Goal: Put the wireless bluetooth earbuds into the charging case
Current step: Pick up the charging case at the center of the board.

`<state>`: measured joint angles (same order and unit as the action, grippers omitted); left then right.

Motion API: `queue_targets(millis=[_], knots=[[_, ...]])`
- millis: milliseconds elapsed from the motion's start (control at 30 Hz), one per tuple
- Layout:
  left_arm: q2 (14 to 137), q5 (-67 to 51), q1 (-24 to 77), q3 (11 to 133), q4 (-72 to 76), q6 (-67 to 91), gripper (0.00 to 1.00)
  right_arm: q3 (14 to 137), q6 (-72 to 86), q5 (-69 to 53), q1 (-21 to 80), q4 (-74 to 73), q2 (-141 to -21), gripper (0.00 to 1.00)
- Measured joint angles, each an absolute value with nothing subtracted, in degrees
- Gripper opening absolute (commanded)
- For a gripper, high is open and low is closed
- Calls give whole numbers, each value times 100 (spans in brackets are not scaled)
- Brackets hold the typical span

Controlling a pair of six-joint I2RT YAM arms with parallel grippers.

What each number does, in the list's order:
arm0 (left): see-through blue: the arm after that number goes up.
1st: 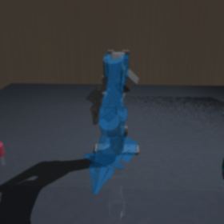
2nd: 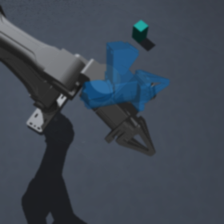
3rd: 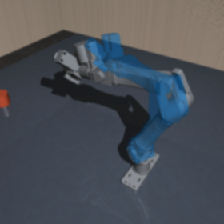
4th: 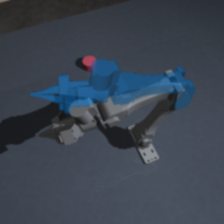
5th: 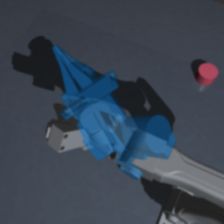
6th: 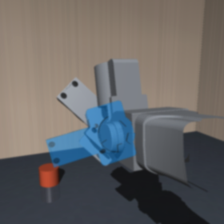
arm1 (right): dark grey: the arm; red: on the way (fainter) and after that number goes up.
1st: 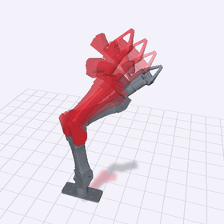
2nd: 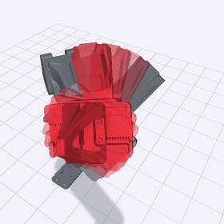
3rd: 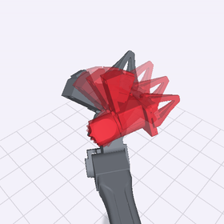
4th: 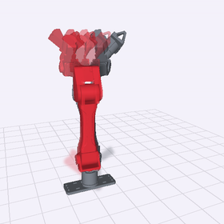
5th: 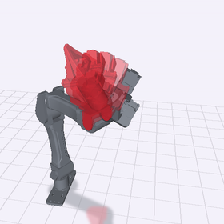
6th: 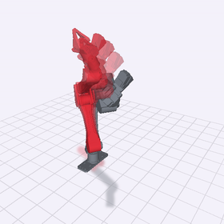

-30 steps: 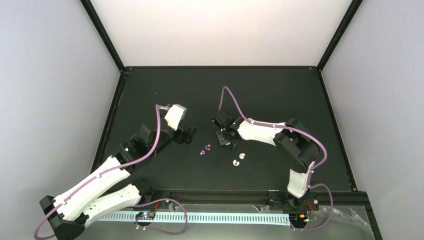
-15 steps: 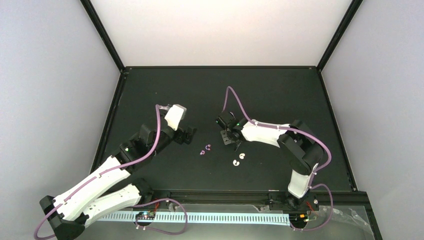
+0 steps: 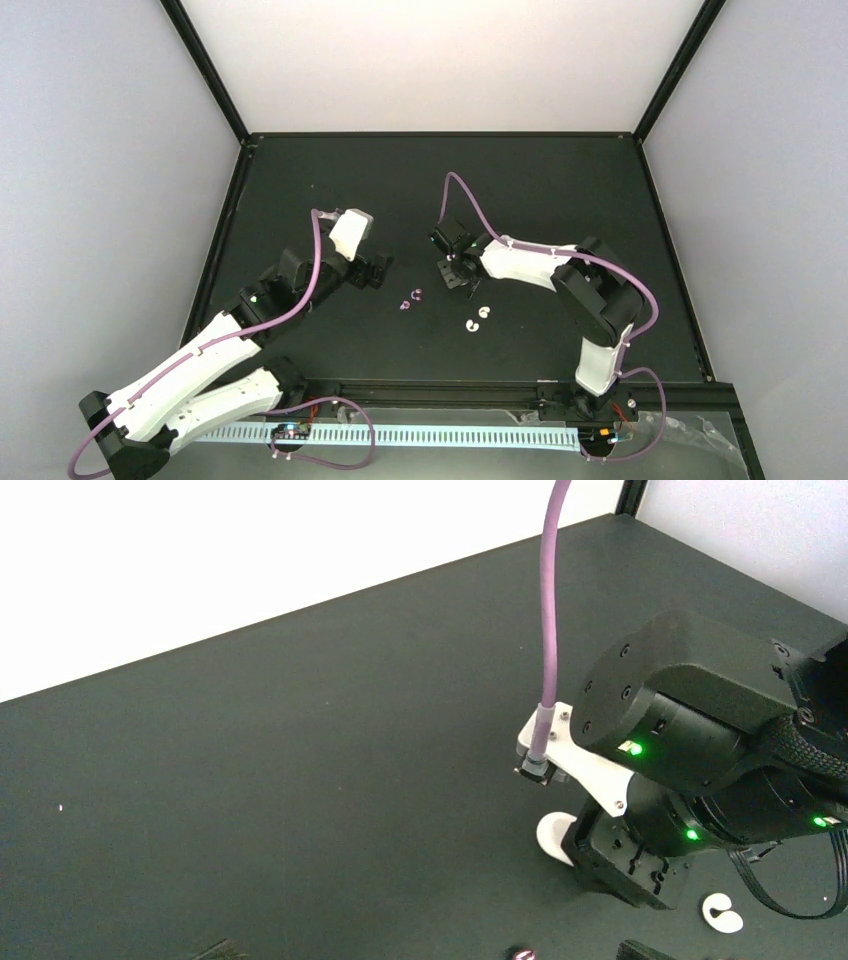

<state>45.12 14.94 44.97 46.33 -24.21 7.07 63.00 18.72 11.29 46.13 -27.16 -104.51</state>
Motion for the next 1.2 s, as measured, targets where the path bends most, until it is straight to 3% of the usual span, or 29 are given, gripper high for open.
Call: queue_targets(millis=[367, 600, 800, 967, 1200], knots=[[4512, 1494, 4497, 4633, -2421, 707, 99, 6353, 1826, 735, 4550, -2591, -10527, 47], [4512, 1496, 4497, 4633, -2421, 707, 99, 6292, 1809, 735, 4550, -2488, -10512, 32], [4512, 1500, 4497, 4633, -2418, 714, 99, 5929, 1778, 751, 4552, -2265, -10219, 30], [4501, 1573, 4497, 4633, -2388, 832, 99, 5284, 1546, 764, 4567, -2495, -9253, 29], [4088, 1382, 4497, 4539, -1973, 1234, 99, 4875, 676, 1076, 5363, -2410, -6676, 31]])
